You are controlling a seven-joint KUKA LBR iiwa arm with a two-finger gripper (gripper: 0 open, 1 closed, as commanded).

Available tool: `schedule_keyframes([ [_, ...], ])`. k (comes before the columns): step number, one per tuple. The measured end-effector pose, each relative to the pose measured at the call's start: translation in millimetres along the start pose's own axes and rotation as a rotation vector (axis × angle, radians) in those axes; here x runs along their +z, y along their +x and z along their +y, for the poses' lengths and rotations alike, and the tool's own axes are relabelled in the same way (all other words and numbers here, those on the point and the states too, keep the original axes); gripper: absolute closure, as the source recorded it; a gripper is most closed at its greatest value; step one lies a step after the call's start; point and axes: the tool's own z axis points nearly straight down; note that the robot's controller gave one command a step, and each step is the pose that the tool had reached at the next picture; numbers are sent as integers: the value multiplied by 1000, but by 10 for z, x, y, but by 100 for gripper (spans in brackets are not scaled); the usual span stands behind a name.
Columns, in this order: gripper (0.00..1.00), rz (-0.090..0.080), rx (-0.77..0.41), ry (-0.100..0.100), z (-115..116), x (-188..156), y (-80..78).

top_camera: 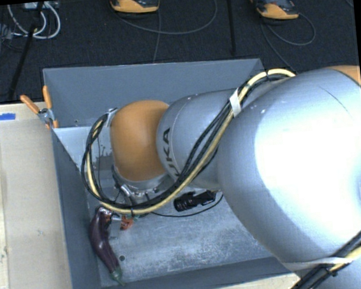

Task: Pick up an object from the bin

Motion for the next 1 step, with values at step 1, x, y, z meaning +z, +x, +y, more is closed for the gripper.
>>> schedule_keyframes([
  [1,100,-2,-80,-1,-27,45,-69],
])
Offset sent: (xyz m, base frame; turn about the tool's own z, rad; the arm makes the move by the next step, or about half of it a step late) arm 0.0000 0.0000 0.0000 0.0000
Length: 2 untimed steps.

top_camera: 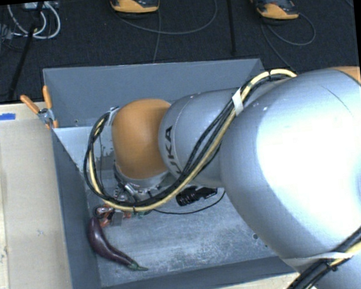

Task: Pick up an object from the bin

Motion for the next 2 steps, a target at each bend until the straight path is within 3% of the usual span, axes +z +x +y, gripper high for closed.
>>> schedule_keyframes([
  [2,100,1,-9,1,-8,-50,-7],
])
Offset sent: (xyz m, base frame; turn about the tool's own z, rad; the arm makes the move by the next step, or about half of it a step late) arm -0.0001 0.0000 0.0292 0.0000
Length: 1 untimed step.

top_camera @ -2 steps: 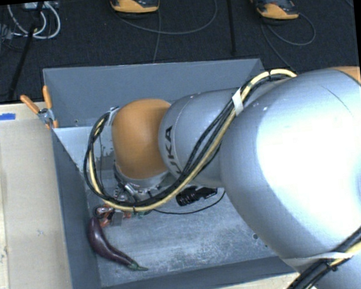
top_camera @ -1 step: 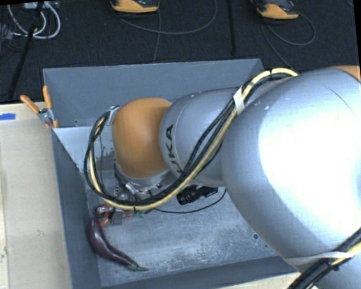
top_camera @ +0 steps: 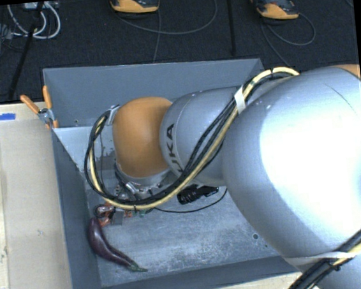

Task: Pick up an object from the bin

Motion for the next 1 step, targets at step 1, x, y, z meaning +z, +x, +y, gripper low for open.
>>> schedule_keyframes([
  [1,100,6,1,3,-10,-102,16],
])
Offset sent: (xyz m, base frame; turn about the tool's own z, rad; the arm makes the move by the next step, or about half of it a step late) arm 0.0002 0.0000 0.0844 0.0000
